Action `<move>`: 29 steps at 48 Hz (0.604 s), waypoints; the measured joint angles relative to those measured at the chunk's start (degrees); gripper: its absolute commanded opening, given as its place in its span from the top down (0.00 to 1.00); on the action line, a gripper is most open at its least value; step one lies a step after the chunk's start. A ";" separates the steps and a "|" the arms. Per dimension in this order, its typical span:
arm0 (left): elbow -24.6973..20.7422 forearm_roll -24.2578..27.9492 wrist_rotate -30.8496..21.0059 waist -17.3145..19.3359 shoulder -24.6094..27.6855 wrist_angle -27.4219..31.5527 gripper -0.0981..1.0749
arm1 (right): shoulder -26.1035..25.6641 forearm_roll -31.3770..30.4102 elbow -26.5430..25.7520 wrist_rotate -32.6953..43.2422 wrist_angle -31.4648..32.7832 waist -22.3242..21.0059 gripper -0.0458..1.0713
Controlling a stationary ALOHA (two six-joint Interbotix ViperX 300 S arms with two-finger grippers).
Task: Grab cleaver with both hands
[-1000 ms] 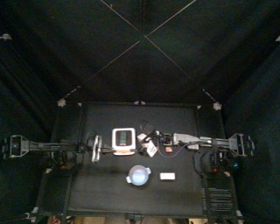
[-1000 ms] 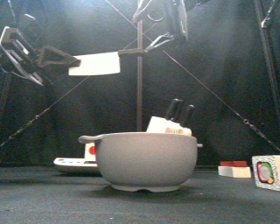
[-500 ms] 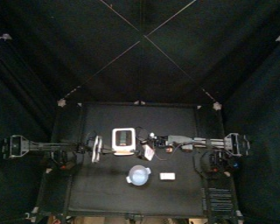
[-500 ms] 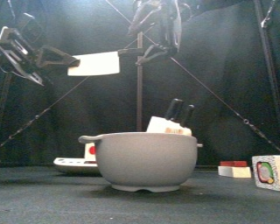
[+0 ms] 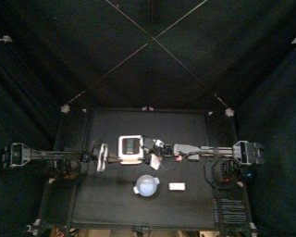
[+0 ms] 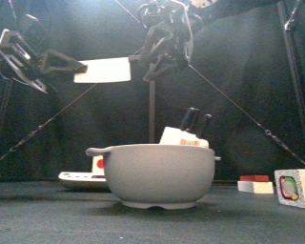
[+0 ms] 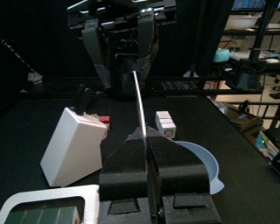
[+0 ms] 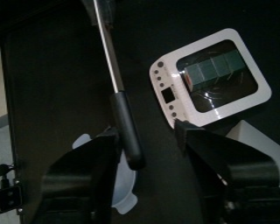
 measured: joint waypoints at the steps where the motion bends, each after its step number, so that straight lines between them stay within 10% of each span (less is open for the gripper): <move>1: 0.00 0.00 0.00 0.00 0.00 0.09 0.79 | 0.09 -0.09 0.00 -0.09 0.00 0.09 0.30; 29: 0.09 -1.32 -0.09 0.26 -0.09 4.57 0.79 | 1.67 -4.75 0.00 -0.26 0.44 1.41 0.43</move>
